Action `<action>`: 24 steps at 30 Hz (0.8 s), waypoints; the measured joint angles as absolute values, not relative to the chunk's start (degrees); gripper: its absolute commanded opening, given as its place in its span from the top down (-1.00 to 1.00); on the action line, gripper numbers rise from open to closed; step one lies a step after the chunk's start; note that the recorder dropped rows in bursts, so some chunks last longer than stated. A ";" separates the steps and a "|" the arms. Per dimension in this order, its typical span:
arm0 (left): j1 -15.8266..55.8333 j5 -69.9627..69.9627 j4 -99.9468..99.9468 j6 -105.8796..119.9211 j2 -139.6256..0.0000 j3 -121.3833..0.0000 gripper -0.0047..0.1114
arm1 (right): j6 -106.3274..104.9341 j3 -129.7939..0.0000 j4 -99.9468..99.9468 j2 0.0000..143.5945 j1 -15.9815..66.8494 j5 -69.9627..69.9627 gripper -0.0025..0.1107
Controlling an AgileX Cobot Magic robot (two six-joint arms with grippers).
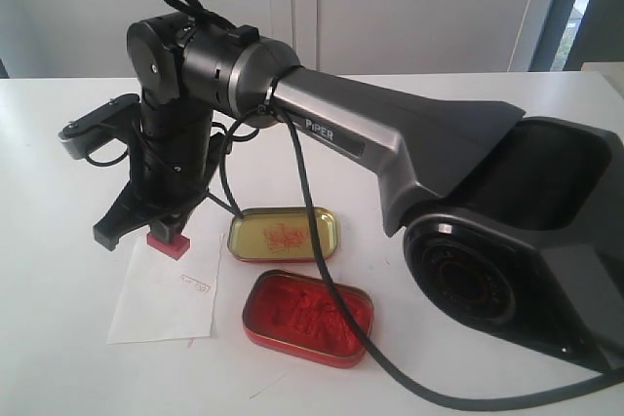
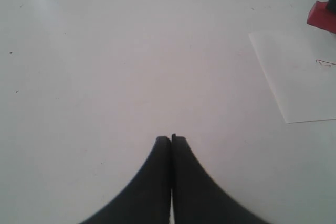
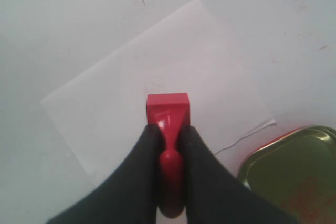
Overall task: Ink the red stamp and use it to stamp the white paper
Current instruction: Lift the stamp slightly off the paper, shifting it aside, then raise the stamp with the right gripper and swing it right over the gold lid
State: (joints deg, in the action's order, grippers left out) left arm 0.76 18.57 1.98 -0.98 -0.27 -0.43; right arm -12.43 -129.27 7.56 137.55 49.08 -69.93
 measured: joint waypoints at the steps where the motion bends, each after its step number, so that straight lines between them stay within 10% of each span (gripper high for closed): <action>1: 0.76 18.57 1.98 -0.98 -0.27 -0.43 0.92 | -12.32 -129.27 7.56 137.55 49.08 -69.93 0.96; 24: 0.76 18.57 1.98 -0.98 -0.27 -0.43 0.92 | -11.74 -119.79 7.97 128.86 49.08 -69.97 0.96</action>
State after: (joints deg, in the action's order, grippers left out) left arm 0.76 18.57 1.98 -0.98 -0.27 -0.43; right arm -11.74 -119.79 7.97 128.86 49.08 -69.97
